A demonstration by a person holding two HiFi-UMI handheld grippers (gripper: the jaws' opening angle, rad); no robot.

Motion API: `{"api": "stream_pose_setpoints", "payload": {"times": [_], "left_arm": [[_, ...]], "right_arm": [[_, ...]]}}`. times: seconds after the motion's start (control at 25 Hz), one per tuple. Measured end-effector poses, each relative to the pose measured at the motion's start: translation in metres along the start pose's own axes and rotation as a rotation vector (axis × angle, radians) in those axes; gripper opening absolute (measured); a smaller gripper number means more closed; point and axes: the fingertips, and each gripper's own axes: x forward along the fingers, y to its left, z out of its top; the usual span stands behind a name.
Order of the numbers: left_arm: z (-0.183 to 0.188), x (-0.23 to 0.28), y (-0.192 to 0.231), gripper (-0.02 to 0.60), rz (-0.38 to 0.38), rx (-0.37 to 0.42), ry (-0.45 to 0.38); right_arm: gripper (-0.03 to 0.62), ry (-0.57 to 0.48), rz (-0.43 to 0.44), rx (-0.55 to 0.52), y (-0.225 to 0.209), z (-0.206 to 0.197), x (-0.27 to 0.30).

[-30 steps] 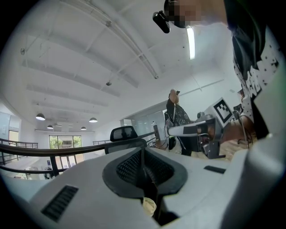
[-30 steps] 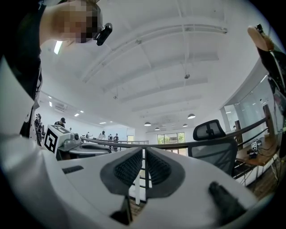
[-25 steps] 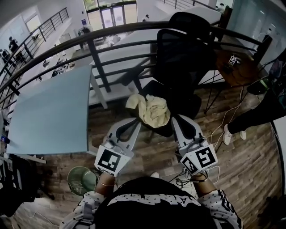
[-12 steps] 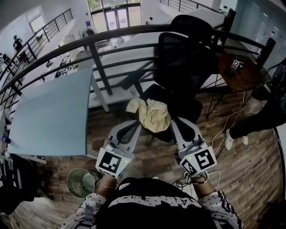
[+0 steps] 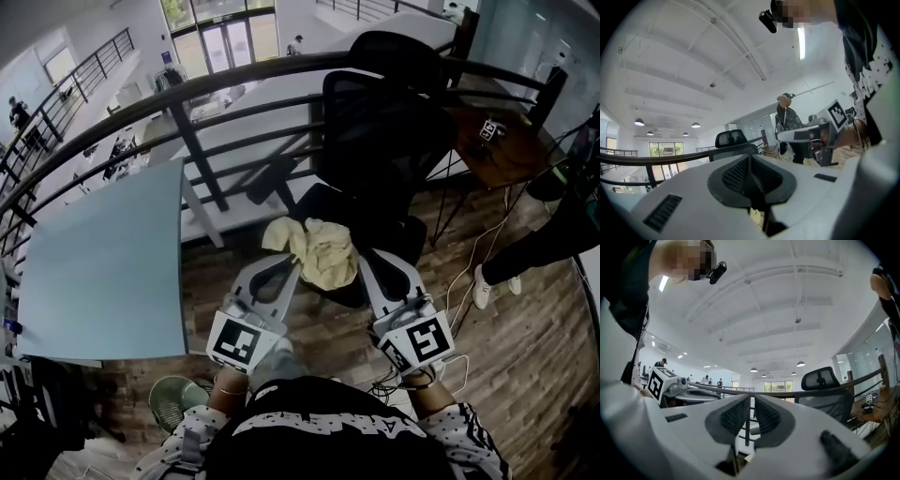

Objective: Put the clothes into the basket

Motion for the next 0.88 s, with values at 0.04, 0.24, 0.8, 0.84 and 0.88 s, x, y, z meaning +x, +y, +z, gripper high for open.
{"api": "stream_pose_setpoints", "payload": {"times": [0.04,0.24,0.8,0.84,0.88], "left_arm": [[-0.001,0.003,0.006,0.017,-0.004,0.002,-0.002],[-0.008,0.019,0.032,0.017,-0.032,-0.003,-0.002],[-0.033,0.059,0.084,0.017,-0.105,-0.029,0.005],[-0.034,0.062,0.088,0.017,-0.108,-0.028,0.004],[-0.036,0.064,0.092,0.017,-0.11,-0.027,0.001]], "right_arm": [[0.034,0.001,-0.009,0.004,-0.002,-0.001,0.004],[0.034,0.009,-0.055,-0.001,-0.011,-0.005,0.025],[0.035,0.051,-0.119,0.001,-0.03,-0.027,0.076],[0.035,0.045,-0.121,0.002,-0.032,-0.027,0.08],[0.035,0.036,-0.122,0.004,-0.033,-0.026,0.085]]}}
